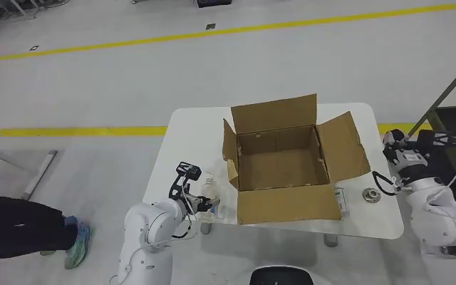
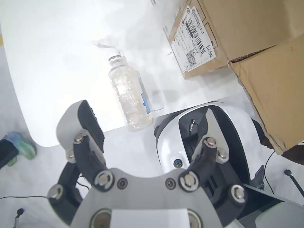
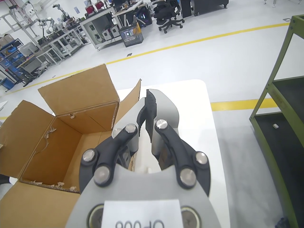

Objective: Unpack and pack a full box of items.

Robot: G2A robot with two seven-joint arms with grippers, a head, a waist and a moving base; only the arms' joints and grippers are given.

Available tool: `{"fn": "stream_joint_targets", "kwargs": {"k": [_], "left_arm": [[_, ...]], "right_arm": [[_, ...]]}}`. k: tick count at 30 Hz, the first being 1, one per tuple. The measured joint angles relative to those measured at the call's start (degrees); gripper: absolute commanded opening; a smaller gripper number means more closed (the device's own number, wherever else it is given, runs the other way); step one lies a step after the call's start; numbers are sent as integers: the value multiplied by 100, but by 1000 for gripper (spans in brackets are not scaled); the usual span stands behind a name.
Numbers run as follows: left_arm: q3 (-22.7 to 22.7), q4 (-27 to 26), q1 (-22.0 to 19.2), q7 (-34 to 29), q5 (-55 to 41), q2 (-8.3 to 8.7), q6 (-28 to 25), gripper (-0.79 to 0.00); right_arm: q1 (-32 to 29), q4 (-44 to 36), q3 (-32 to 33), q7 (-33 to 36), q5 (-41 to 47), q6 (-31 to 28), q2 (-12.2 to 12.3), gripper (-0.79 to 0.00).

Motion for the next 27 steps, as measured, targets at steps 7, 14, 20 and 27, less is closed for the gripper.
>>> {"fn": "stream_joint_targets", "kwargs": {"k": [7, 14, 20, 27], "left_arm": [[178, 555, -126, 134, 128, 19, 581, 0], [596, 1391, -445, 297, 674, 17, 1184, 0], [757, 2174, -757, 502, 730, 27, 1296, 0], [972, 2787, -934, 775, 1024, 43, 1221, 0]], "right_arm": [[43, 47, -58, 13, -17, 40, 4, -785], [17, 64, -53, 16, -25, 78, 10, -785], [1, 75, -15, 34, 3, 96, 18, -785], [-11, 115, 26, 69, 15, 198, 25, -785]]}}
